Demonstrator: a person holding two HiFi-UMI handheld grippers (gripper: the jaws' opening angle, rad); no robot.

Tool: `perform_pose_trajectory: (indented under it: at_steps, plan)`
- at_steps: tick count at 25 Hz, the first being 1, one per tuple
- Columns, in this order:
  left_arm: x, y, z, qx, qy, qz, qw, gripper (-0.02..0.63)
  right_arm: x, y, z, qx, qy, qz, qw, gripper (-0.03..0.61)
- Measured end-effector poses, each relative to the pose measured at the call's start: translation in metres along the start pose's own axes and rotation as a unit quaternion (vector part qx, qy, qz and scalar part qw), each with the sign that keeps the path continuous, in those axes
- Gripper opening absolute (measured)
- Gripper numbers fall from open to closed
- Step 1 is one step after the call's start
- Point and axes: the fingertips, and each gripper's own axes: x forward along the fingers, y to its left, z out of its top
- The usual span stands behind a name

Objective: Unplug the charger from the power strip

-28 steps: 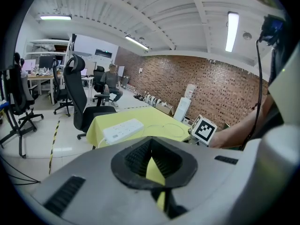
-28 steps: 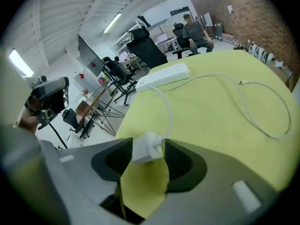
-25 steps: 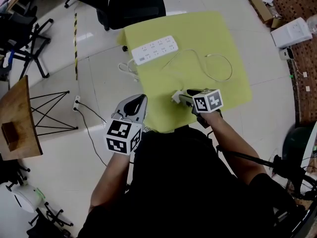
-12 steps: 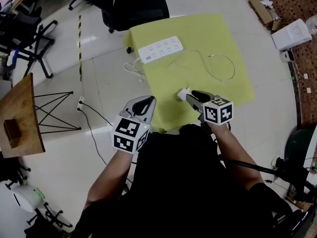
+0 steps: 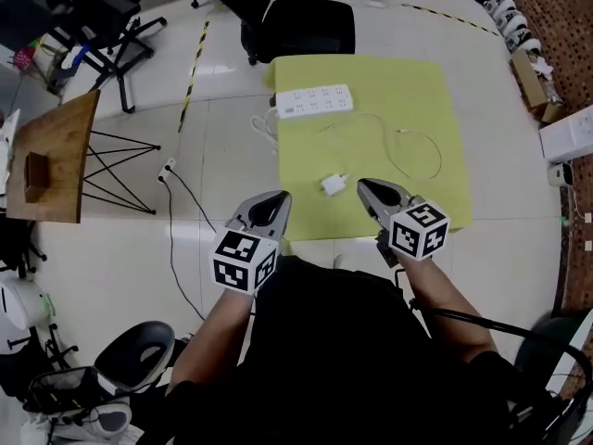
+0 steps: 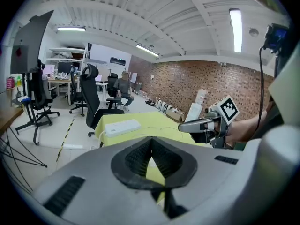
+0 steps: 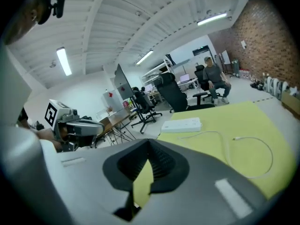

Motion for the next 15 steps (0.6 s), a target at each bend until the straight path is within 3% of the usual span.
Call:
perform_pose_trajectory:
  at_steps: [5, 10, 15]
  plan:
    - [0.001, -0.062, -0.018, -0.013, -0.017, 0.028, 0.9994, 0.006, -0.057, 0.016, -0.011, -0.04, -0.004, 0.061, 0.997, 0.002]
    - [-0.007, -0.09, -0.032, -0.039, -0.024, 0.066, 0.9968, 0.006, -0.088, 0.016, -0.036, -0.036, 0.016, 0.075, 0.996, 0.002]
    - [-0.017, -0.098, -0.037, -0.032, -0.014, 0.072, 0.9968, 0.006, -0.104, 0.032, -0.039, -0.051, 0.006, 0.084, 0.995, 0.002]
